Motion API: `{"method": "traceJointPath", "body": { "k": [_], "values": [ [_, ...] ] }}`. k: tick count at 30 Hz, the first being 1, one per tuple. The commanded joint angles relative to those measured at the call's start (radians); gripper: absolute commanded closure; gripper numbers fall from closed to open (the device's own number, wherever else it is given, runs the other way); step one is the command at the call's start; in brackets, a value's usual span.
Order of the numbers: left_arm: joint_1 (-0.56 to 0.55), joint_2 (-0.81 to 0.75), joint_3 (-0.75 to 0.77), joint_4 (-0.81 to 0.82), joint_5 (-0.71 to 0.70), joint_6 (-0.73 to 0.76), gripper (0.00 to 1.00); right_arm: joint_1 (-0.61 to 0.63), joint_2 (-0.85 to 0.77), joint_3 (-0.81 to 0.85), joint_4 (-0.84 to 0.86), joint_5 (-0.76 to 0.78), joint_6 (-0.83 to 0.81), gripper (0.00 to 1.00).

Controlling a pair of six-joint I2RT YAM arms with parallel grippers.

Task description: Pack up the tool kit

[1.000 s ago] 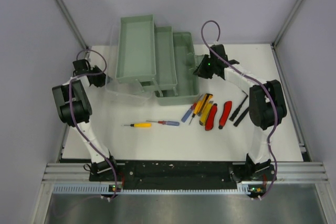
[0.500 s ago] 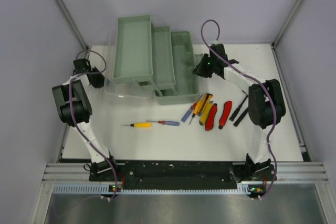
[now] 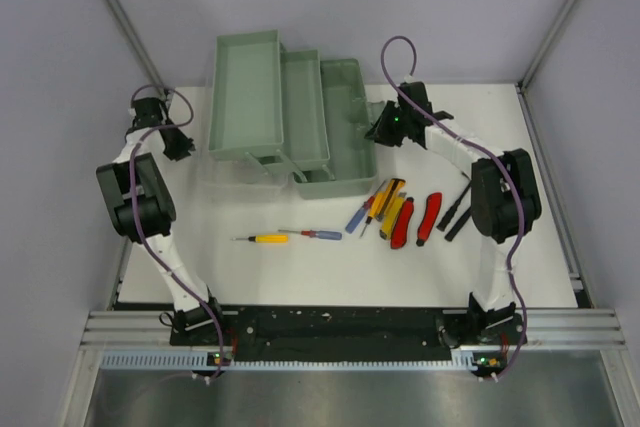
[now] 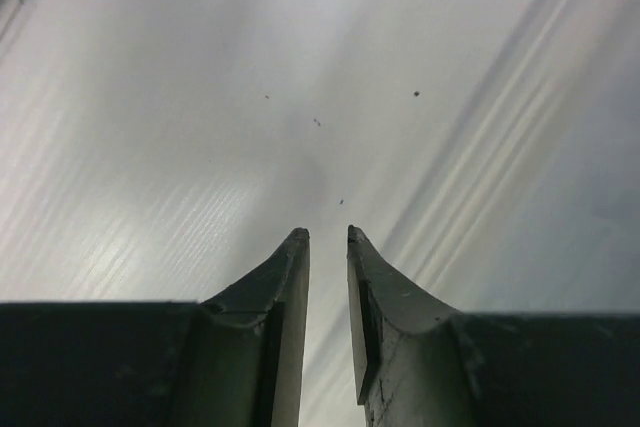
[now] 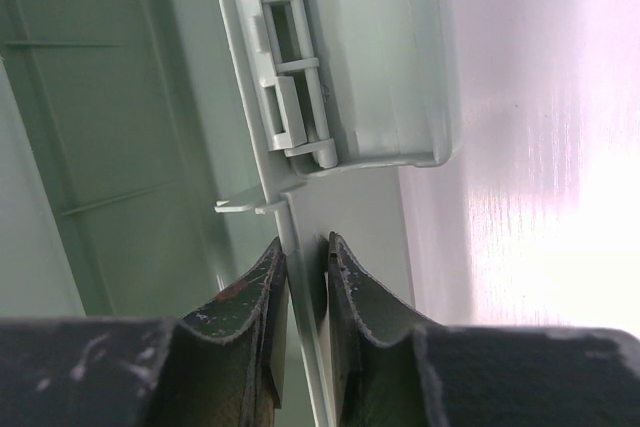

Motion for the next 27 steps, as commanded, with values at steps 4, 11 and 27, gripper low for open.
{"method": "traceJointPath", "body": {
  "k": [4, 11, 27],
  "values": [
    [0.007, -0.115, 0.093, -0.063, -0.052, -0.050, 0.69, 0.013, 0.072, 0.013, -0.065, 0.033, 0.025, 0.90],
    [0.007, -0.157, 0.117, -0.043, 0.014, -0.044, 0.62, 0.013, 0.085, 0.010, -0.076, 0.034, 0.032, 0.93],
    [0.005, -0.186, 0.343, -0.242, 0.008, -0.012, 0.51, 0.007, -0.026, 0.125, -0.107, 0.059, -0.048, 0.72]
  ]
}}
